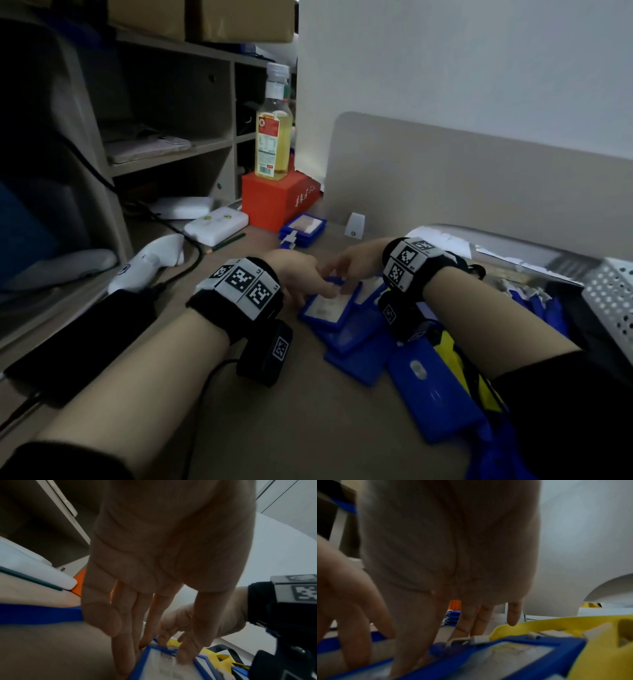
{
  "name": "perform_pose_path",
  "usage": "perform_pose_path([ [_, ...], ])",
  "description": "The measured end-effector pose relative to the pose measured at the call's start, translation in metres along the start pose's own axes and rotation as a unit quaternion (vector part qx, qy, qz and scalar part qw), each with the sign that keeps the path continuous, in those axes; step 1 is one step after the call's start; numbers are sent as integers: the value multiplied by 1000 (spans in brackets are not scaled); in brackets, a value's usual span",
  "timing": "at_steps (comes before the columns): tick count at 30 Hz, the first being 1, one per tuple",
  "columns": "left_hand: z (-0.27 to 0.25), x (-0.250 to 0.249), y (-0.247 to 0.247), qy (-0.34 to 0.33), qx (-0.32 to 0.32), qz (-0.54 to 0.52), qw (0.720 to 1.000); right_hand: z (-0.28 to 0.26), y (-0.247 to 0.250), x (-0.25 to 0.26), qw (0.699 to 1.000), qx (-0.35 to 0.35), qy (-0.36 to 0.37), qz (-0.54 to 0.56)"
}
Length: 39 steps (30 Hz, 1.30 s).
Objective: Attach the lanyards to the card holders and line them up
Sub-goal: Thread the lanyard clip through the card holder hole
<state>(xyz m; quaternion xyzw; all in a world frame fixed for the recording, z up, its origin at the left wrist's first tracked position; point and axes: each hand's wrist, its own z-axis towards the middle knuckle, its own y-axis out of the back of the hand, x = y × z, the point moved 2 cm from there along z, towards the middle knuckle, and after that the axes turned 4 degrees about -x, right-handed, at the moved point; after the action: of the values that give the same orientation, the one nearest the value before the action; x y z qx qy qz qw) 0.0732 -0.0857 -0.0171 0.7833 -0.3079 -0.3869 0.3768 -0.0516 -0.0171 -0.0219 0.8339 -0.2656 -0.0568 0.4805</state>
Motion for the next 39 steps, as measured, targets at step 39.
perform_pose_path([
  [39,-39,-114,-40,-175,-35,-347,921,-157,-46,-78,747,-473,15,467],
])
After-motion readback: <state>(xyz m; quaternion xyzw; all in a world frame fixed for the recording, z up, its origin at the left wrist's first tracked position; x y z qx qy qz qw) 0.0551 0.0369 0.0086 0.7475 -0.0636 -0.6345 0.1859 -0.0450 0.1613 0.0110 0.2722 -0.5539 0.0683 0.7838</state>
